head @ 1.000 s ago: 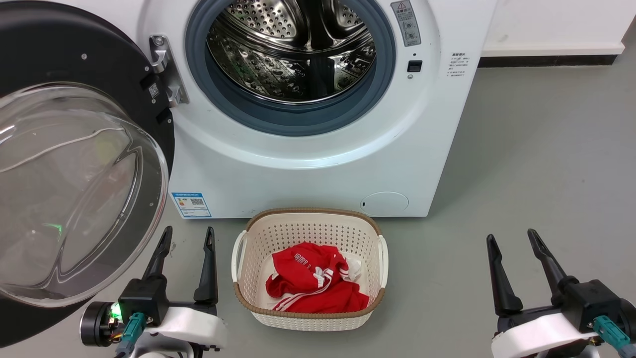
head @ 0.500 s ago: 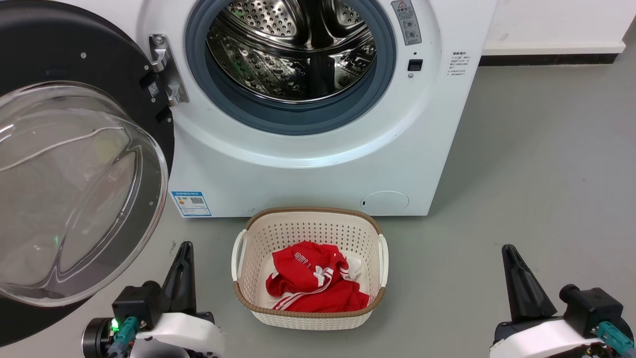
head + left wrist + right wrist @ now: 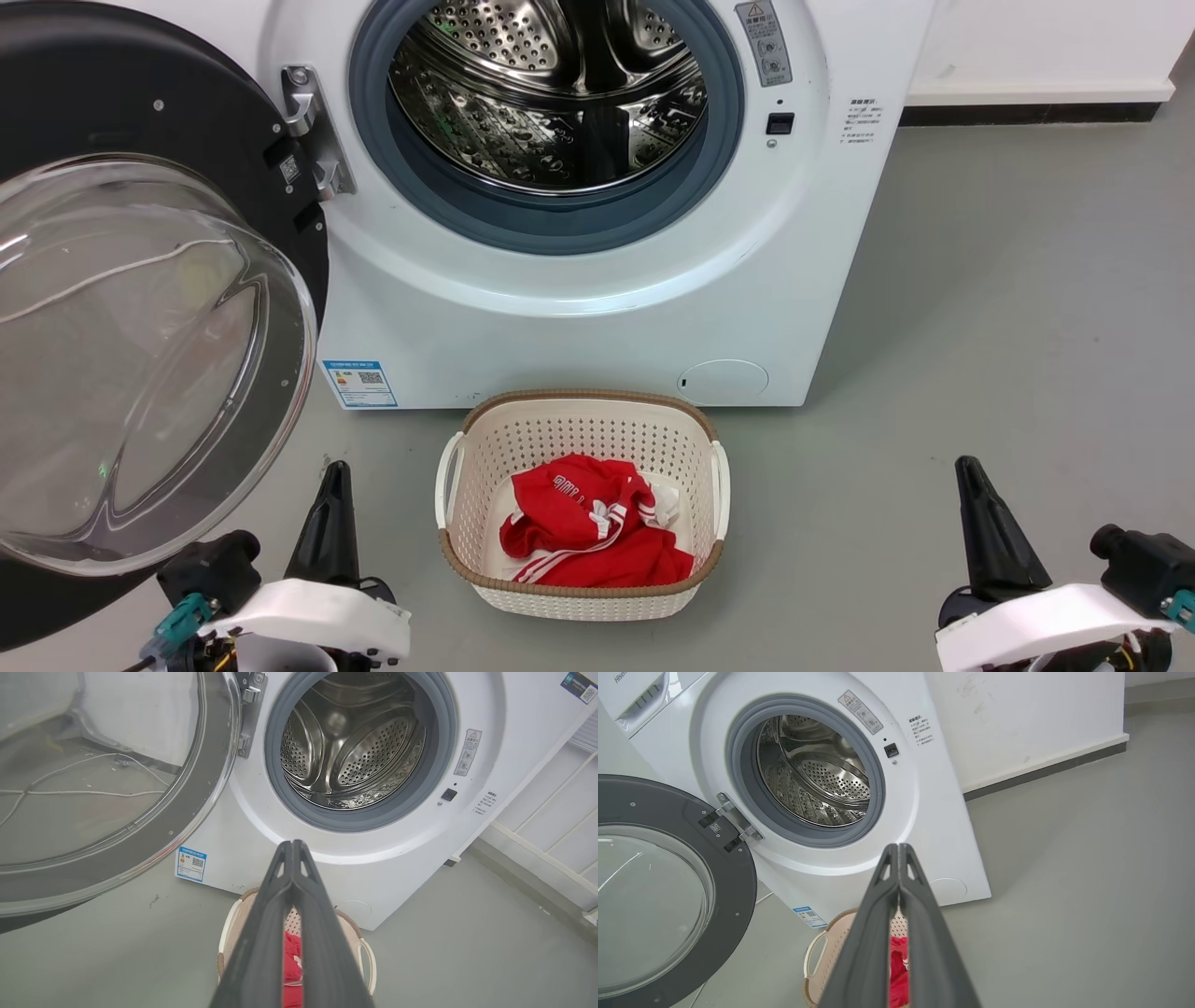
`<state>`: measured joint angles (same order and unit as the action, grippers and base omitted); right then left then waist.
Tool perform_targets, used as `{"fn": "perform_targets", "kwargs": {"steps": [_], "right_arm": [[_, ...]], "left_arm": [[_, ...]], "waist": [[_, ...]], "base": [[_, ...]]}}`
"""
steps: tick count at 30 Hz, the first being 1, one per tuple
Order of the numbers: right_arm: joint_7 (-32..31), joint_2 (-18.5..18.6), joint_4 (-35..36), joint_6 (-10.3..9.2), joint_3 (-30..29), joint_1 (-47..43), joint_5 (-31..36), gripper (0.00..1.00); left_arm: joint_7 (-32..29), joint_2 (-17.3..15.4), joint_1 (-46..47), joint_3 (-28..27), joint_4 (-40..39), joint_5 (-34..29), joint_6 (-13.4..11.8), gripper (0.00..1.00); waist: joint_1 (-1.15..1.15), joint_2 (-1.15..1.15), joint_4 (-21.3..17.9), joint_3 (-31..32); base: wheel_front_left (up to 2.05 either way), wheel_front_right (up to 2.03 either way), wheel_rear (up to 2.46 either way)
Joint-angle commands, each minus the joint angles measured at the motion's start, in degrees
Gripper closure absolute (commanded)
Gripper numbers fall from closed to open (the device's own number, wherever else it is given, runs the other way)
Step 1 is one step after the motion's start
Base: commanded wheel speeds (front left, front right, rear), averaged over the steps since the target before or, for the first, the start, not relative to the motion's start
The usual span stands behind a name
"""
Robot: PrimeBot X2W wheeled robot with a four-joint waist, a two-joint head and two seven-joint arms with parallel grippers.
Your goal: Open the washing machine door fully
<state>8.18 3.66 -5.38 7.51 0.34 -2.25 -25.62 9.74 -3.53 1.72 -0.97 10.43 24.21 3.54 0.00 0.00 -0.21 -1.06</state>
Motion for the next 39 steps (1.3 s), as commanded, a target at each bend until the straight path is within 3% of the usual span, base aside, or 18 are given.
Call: {"fn": "perform_targets", "kwargs": {"steps": [1, 39], "right_arm": [[-0.32, 0.54, 0.44, -0.01, -0.15, 1.68, -2.85, 1.00], [-5.89, 1.31, -3.84, -0.01, -1.60, 5.13, -35.70, 1.00]], "left_arm": [[-0.46, -0.15, 1.83, -0.41, -0.63, 2.62, 0.29, 1.00], [-8.18, 0.23, 3.38, -2.92, 1.34, 34.68, 2.10, 1.00]], "waist": [[0.00, 0.00, 0.00, 0.01], [0.00, 0.00, 0.08, 0.34]], "base": [[0.00, 0.00, 0.00], [0.00, 0.00, 0.00]]}}
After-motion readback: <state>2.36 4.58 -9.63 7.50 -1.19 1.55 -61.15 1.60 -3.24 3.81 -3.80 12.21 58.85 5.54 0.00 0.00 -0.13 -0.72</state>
